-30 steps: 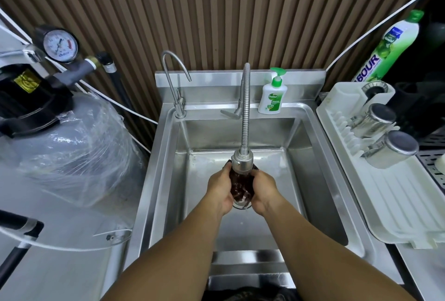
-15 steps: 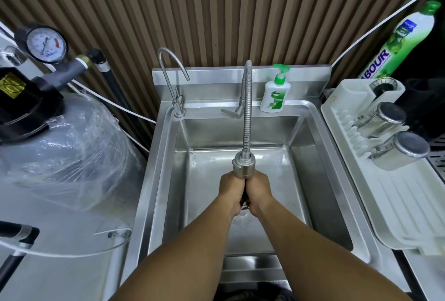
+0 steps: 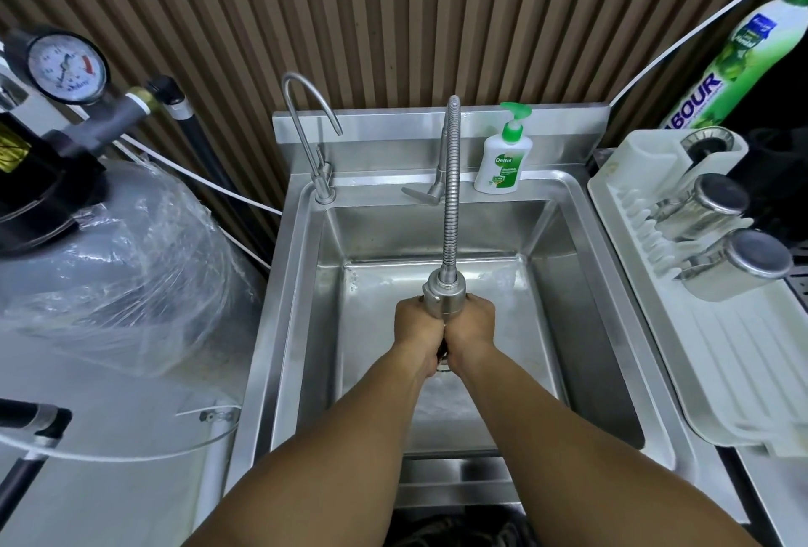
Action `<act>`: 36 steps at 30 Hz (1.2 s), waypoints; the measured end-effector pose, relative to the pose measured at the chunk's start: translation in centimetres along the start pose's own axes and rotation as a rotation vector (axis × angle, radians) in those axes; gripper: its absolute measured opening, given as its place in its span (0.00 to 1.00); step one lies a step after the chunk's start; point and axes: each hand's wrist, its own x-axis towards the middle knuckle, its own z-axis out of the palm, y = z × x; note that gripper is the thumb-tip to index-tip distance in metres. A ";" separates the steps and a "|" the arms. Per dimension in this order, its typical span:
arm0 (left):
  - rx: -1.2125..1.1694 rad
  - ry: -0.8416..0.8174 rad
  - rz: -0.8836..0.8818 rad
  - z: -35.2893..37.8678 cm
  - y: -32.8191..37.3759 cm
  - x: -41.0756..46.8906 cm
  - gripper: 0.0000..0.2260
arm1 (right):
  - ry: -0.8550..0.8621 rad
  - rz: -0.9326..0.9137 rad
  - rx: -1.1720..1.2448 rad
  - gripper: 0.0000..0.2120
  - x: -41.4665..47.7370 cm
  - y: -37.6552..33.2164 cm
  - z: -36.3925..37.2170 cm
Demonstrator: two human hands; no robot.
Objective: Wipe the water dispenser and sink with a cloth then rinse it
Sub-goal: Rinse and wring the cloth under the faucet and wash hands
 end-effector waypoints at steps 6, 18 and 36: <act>-0.012 -0.019 -0.021 -0.2 -0.3 0.2 0.09 | -0.030 0.012 0.005 0.16 -0.2 0.0 -0.3; -0.105 -0.209 -0.263 -4.5 -1.3 -0.3 0.26 | -0.326 0.267 0.164 0.19 -2.0 0.6 -5.1; -0.139 -0.191 -0.137 -2.1 -1.3 -1.1 0.14 | -0.267 0.102 0.006 0.19 -2.6 1.0 -2.8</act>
